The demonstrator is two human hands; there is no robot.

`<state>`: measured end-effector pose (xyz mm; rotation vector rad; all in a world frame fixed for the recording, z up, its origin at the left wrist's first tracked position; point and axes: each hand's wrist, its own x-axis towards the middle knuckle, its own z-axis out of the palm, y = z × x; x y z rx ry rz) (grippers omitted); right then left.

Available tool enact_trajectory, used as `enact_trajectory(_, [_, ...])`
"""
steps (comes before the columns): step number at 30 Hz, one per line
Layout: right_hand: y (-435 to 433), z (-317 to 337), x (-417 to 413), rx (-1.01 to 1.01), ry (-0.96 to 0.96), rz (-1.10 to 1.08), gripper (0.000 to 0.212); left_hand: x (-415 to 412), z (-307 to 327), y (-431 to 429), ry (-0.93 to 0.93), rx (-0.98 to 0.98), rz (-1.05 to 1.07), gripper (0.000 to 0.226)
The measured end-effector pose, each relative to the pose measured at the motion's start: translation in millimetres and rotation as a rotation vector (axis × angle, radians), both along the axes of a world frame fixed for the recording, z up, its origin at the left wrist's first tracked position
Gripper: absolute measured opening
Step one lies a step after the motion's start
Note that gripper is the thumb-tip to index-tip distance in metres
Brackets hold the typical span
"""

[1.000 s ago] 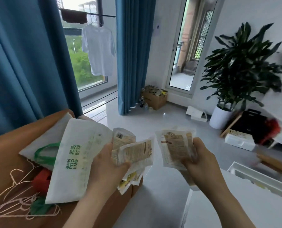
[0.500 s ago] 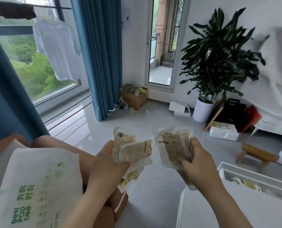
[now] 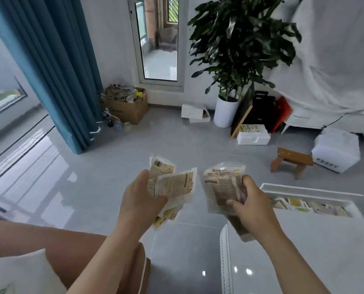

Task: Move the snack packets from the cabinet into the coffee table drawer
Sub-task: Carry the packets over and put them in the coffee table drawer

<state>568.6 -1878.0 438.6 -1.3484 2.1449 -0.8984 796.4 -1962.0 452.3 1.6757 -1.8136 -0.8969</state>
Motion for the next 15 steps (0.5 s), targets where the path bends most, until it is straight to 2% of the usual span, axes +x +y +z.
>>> enact_trajectory(8, [-58.0,-44.0,-52.8,0.142,-0.034,-0.149,0.038,-68.8,-32.4,-95.4,-0.082,0.123,-0.149,0.027])
enact_trajectory(15, [-121.8,-61.3,-135.4,0.160,-0.081,-0.216,0.032,-166.3,-41.4,-174.3,-0.108,0.146,-0.219,0.028])
